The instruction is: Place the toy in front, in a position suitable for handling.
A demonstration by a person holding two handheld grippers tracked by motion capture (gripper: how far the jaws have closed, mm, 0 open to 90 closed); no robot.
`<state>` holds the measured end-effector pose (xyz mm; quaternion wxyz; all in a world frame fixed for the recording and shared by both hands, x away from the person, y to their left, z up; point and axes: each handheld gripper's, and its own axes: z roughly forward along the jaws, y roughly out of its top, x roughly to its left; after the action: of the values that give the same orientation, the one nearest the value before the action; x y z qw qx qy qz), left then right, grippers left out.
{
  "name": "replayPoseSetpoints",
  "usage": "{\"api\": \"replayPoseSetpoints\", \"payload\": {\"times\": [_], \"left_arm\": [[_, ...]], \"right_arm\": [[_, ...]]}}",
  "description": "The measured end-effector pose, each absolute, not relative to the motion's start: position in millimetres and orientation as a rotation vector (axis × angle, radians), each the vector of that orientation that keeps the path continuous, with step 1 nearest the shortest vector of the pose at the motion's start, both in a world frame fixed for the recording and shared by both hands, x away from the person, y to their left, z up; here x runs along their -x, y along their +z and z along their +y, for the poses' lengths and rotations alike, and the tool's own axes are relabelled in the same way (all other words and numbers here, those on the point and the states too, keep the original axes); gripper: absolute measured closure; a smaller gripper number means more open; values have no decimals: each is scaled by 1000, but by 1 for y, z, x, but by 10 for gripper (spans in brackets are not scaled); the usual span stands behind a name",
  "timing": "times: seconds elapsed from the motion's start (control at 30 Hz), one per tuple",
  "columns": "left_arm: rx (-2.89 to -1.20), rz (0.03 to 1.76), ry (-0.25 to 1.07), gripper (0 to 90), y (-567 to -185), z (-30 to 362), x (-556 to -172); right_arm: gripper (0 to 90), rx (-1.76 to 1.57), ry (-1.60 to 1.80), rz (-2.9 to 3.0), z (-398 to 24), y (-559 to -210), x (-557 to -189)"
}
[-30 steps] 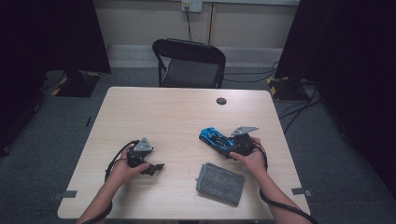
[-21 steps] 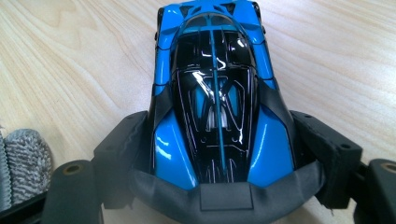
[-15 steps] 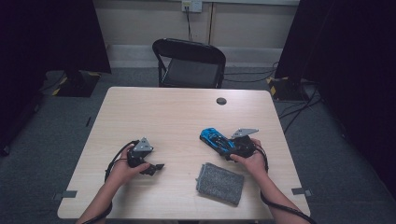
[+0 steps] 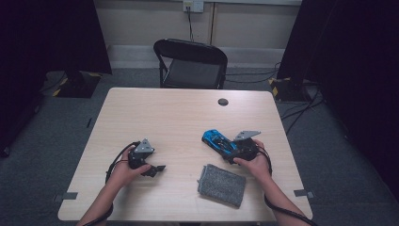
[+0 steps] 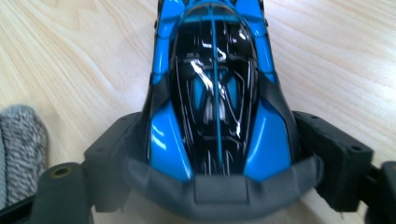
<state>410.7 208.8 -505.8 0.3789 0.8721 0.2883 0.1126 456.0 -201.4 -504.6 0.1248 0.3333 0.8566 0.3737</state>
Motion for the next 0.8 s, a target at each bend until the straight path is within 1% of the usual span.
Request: {"api": "replayPoseSetpoints", "payload": {"times": [0.07, 0.37, 0.8], "left_arm": [[-2226, 739, 286, 115, -506, 209, -411], [-2226, 739, 286, 115, -506, 209, -411], [-2227, 738, 287, 115, -506, 209, -411]], "right_arm": [[157, -972, 1090, 2502, -205, -505, -456], [142, -973, 1077, 2473, -217, -506, -443], [127, -1008, 1063, 2456, -204, -507, -445]]}}
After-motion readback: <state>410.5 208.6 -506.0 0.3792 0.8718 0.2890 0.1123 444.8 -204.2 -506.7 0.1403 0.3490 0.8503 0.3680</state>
